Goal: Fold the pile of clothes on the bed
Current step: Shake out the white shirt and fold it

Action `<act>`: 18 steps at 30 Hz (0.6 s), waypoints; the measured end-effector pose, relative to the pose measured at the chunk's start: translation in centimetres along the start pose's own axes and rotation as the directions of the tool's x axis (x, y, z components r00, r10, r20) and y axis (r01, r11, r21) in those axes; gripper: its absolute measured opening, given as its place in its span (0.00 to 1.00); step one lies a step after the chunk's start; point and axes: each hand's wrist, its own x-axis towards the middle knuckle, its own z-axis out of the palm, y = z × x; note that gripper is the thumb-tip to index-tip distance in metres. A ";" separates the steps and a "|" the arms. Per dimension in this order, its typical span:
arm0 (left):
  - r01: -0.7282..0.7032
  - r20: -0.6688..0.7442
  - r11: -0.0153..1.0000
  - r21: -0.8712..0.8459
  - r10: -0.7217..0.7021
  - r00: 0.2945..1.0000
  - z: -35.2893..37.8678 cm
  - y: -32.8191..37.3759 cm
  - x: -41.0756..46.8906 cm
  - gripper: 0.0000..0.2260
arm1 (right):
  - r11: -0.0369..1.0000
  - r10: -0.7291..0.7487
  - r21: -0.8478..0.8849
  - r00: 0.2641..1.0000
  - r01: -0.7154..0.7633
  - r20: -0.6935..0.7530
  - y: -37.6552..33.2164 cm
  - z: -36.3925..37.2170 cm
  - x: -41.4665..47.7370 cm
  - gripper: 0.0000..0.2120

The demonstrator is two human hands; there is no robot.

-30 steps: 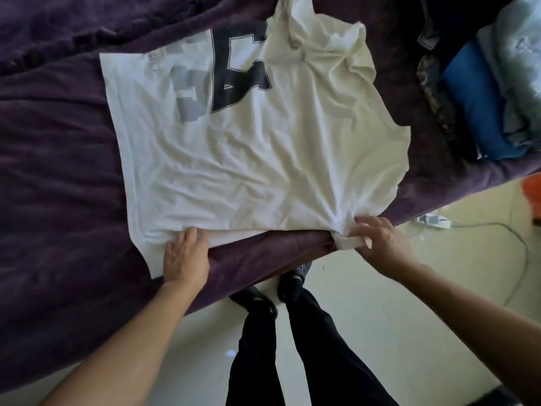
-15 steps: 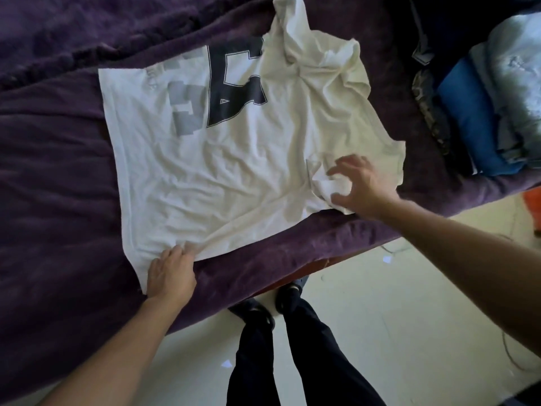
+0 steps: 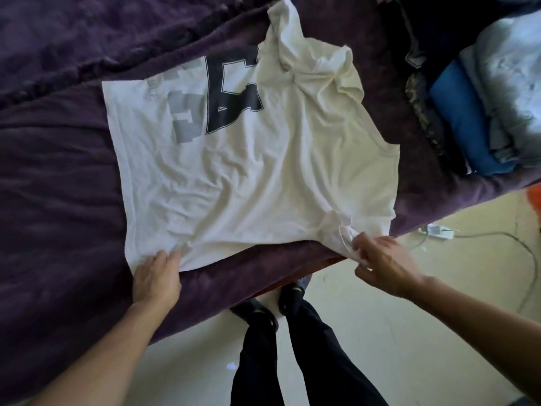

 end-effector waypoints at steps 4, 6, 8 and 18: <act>0.004 0.020 0.998 0.060 -0.006 1.000 1.0 0.0 -0.5 0.22 | 0.973 0.220 -0.057 0.975 -0.222 -0.030 2.1 1.4 -0.1 0.52; 0.012 0.022 0.998 0.065 -0.013 1.000 1.6 0.0 -0.6 0.18 | 0.961 0.213 -0.172 0.976 -0.217 -0.045 1.6 1.7 1.7 0.54; 0.016 0.020 0.998 0.063 -0.018 1.000 2.0 -0.1 -0.7 0.14 | 0.968 0.153 -0.206 0.988 -0.143 0.035 0.6 1.8 3.4 0.39; 0.011 -0.075 0.992 -0.129 -0.020 0.997 -3.3 -4.2 -1.6 0.11 | 0.895 0.297 0.410 0.921 -0.177 -0.251 -3.6 -6.5 7.2 0.04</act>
